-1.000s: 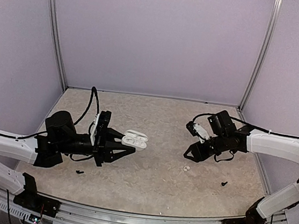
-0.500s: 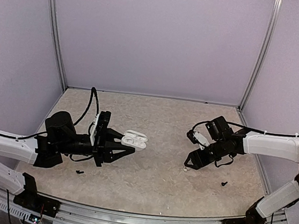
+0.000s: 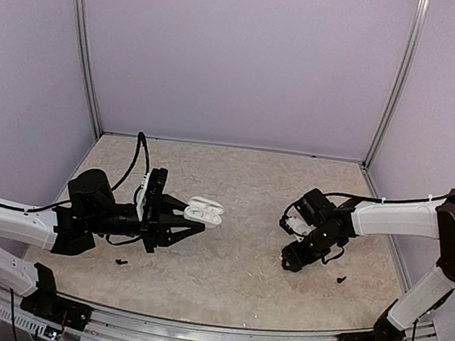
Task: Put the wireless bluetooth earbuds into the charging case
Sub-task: Move the right earbud to the center of the board.
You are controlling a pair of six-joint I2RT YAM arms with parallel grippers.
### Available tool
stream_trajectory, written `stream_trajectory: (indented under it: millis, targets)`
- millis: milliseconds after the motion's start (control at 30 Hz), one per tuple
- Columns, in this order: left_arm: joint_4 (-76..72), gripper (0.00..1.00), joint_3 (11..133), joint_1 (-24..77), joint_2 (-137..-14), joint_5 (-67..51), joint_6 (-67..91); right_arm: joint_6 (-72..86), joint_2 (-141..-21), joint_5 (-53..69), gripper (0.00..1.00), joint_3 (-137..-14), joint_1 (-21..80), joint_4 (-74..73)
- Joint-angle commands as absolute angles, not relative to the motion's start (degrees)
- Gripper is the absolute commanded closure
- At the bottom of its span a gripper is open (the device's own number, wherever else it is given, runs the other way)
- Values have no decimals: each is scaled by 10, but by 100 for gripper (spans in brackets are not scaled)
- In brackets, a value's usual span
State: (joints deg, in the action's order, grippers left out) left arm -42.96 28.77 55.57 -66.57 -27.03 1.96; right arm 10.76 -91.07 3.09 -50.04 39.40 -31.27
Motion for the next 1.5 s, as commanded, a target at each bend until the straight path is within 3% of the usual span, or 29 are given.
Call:
stream_trajectory:
  millis: [0,700,1133,1467]
  targets:
    - [-454,87,283,551,-664,-282,22,122,-934,-5,27,-515,404,-323]
    - [-450,87,288,546,-664,-284,23,120,-1012,-43,23,-567,403,-251]
    - [-451,87,286,545,-663,-287,27,81,-932,107,25,-577,369,-223]
    - [-450,87,285,545,-659,-287,26,44,-930,120,28,-557,348,-270]
